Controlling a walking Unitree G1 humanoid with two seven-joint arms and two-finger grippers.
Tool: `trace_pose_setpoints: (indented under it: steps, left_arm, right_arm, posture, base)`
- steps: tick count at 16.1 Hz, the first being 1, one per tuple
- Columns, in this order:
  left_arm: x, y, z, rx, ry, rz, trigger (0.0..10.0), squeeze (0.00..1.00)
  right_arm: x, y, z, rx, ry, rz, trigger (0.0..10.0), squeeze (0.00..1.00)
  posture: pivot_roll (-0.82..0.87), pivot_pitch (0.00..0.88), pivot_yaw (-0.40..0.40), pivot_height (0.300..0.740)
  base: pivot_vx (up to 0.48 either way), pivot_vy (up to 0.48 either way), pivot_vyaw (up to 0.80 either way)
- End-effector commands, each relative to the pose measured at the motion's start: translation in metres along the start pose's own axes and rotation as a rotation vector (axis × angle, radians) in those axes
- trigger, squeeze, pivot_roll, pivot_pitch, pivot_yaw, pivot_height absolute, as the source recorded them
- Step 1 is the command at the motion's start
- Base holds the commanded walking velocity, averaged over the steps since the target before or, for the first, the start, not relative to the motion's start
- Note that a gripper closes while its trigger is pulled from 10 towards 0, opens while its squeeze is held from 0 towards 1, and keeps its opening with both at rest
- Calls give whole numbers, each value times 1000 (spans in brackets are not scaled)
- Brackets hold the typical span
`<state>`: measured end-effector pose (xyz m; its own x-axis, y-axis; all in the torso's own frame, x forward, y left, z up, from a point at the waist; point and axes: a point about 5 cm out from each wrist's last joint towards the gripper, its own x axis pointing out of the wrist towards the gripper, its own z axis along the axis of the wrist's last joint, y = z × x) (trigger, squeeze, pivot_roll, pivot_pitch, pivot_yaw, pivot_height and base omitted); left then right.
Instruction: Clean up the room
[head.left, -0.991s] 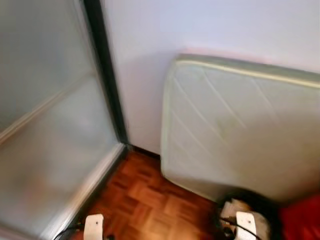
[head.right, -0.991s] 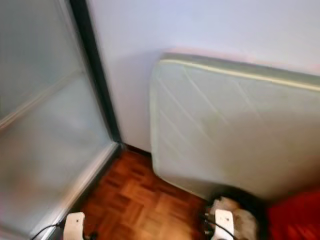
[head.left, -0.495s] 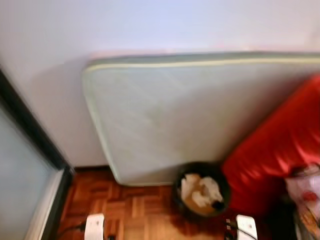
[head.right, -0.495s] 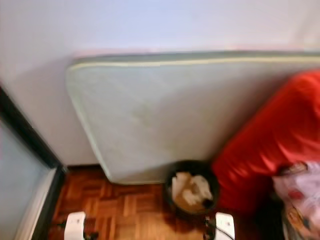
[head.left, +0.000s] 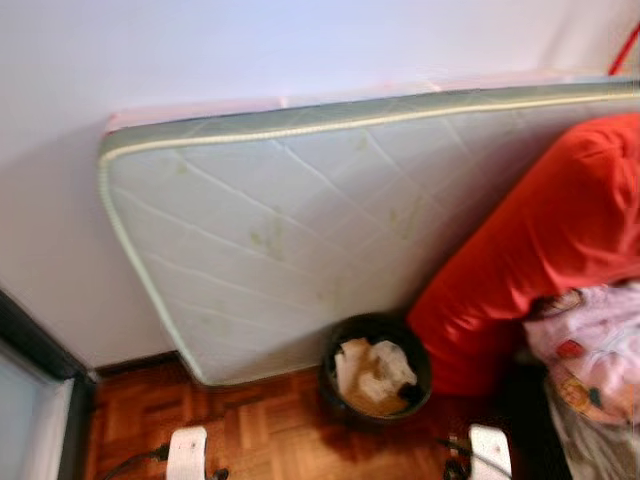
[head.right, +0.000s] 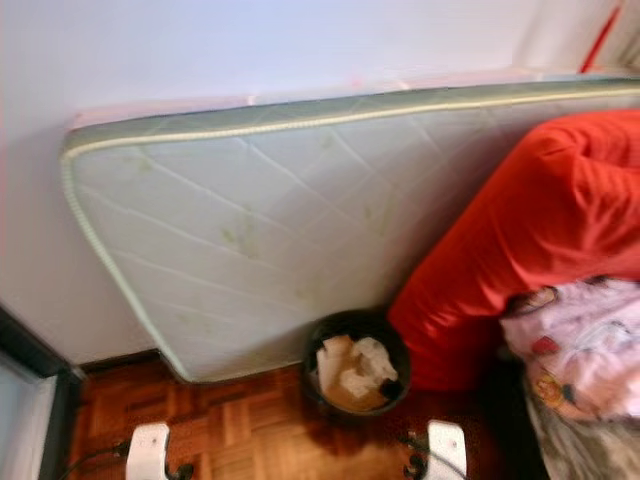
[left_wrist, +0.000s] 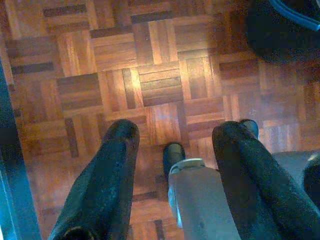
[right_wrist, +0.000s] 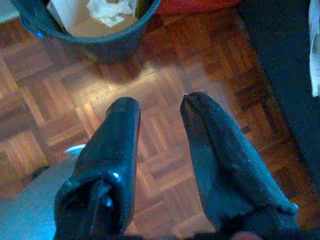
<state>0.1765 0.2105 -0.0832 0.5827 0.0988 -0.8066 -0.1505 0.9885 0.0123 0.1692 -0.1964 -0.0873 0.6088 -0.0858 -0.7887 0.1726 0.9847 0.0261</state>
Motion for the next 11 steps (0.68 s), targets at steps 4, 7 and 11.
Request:
trace_pose_setpoints:
  steps: [4,7,11]
  left_arm:
    - [-49,71,-101,19,179,103,10000,0]
    - [-50,73,-102,47,189,102,10000,0]
    - [-51,74,-101,20,182,96,10000,0]
  right_arm:
    - [-14,-47,-32,270,126,-86,10000,0]
    - [-14,-43,-35,293,132,-82,10000,0]
    - [-14,-40,-36,250,149,-52,10000,0]
  posture:
    - [64,0,25,740]
    - [44,0,42,740]
    - [41,0,34,740]
  base:
    - [0,0,-788]
    - [0,0,-788]
    - [0,0,-788]
